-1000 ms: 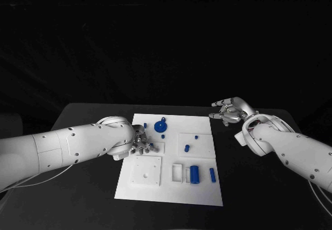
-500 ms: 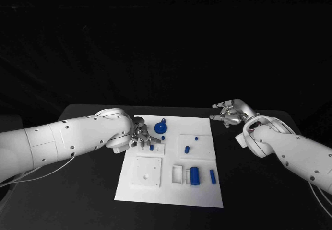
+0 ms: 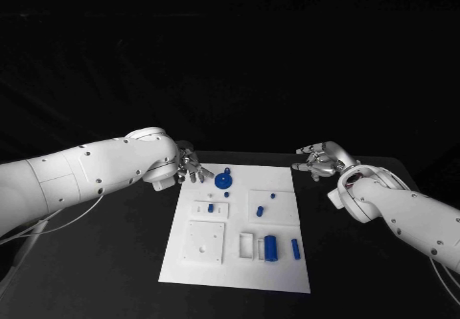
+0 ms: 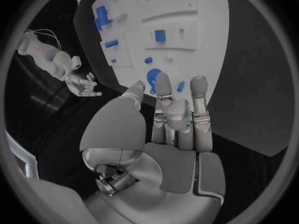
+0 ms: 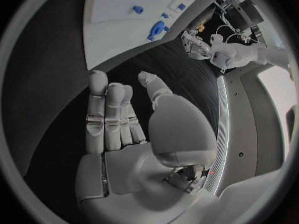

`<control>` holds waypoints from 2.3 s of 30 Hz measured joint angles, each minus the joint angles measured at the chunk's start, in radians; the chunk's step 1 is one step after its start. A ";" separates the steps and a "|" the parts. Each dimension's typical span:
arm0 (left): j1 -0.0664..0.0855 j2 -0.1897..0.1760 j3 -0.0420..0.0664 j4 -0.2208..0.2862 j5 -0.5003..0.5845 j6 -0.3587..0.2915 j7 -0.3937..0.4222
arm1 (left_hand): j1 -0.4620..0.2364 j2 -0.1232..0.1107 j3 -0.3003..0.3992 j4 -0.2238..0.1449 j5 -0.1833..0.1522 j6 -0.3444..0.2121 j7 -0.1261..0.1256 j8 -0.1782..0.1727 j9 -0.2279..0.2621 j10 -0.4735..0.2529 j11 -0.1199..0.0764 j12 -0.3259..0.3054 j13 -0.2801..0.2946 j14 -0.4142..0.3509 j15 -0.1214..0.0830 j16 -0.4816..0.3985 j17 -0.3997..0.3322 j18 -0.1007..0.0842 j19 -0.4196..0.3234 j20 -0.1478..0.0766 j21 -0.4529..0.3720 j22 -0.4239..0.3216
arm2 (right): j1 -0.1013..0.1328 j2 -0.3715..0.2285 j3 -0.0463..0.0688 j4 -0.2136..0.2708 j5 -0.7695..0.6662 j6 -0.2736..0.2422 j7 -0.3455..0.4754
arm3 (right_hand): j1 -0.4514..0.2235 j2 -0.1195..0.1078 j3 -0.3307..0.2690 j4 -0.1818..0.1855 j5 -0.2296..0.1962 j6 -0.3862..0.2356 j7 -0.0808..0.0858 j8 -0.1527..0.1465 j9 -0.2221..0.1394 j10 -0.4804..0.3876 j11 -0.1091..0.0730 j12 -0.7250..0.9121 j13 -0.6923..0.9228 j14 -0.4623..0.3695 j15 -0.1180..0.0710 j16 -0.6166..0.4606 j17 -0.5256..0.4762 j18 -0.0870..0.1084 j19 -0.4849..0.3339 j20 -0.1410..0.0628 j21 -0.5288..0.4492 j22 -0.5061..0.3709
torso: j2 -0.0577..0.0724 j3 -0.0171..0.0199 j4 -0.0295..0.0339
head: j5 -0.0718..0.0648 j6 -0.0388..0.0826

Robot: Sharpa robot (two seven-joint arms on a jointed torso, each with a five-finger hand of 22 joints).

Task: Assemble the parts on the task board

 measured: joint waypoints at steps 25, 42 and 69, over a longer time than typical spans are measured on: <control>0.014 0.137 0.001 -0.320 0.005 0.058 0.079 | -0.003 0.032 -0.029 -0.069 0.025 -0.130 0.063 0.011 -0.584 0.001 0.029 -0.172 0.118 -0.036 0.022 -0.030 -0.040 0.000 -0.009 0.020 -0.039 0.000 | 0.000 0.007 0.001 -0.005 0.010 0.000 0.002 | 0.000 0.000 0.003 0.003 0.010 0.000 0.000 0.000 0.000 0.000 0.000 0.000 -0.001 0.000 0.000 0.000 0.000 -0.001 0.000 0.000 0.000 0.000 | 0.005 -0.0007 -0.0058 | 0.003 0.013; -0.018 0.204 -0.004 -0.431 0.009 0.145 0.118 | -0.038 -0.016 -0.005 -0.001 -0.026 -0.130 0.063 0.016 -0.551 0.000 0.028 -0.127 0.117 -0.036 0.022 -0.008 -0.019 0.000 -0.009 0.020 -0.031 0.000 | 0.000 0.015 0.017 -0.004 0.011 0.000 0.003 | 0.000 0.000 0.003 0.003 0.014 0.000 0.000 0.000 0.000 0.000 0.000 0.000 -0.001 0.000 0.000 0.000 0.000 -0.002 0.000 0.000 0.000 0.000 | 0.015 -0.0029 -0.0106 | 0.007 0.017; -0.047 0.224 -0.014 -0.478 0.022 0.223 0.132 | -0.038 0.009 -0.017 -0.022 -0.034 -0.130 0.063 0.016 -0.541 0.000 0.028 -0.116 0.114 -0.036 0.022 0.000 -0.013 0.000 -0.012 0.024 -0.027 0.000 | 0.000 0.019 0.036 -0.003 0.015 -0.004 0.008 | 0.000 0.000 0.006 0.005 0.014 0.002 -0.002 0.000 0.000 0.000 0.000 -0.005 -0.008 0.000 0.000 -0.010 -0.008 -0.007 0.000 0.000 -0.035 -0.001 | 0.017 -0.0032 -0.0100 | 0.000 0.009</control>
